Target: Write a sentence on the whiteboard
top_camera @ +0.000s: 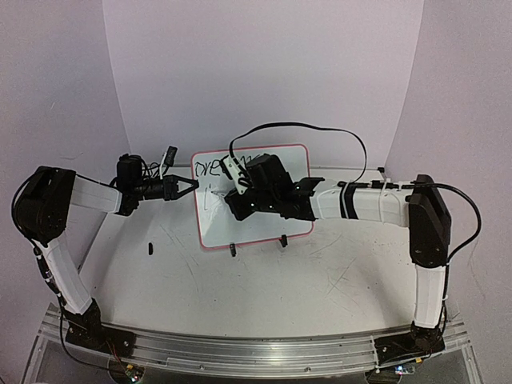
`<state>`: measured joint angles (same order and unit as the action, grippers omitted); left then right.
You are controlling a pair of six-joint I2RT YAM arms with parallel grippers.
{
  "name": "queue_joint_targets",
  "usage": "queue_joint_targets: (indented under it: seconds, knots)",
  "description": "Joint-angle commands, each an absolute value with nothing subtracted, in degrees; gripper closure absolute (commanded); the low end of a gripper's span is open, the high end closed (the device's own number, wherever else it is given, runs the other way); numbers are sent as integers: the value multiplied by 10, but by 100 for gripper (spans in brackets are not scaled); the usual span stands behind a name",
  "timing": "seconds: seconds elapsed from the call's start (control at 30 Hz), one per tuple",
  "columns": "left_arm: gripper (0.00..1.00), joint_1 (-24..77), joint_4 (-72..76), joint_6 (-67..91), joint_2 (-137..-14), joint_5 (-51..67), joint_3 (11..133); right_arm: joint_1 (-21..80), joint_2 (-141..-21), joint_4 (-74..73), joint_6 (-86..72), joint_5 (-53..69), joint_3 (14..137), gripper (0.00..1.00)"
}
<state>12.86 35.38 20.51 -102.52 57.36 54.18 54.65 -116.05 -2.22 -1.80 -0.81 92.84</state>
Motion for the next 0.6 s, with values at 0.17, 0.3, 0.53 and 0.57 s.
queue_joint_targets:
  seconds: [0.17,0.3,0.53,0.57]
  knots:
    - [100,133,353,176,-1033,553,567,546,-1171,-5,-29,-23,951,100]
    - [100,132,352,175,-1033,553,567,546,-1173,-8,-29,-26,948,100]
    - [100,132,352,175,-1033,553,567,547,-1168,-13,-36,-20,935,100]
    - [100,132,352,175,-1032,553,567,547,-1168,-13,-37,-18,933,100]
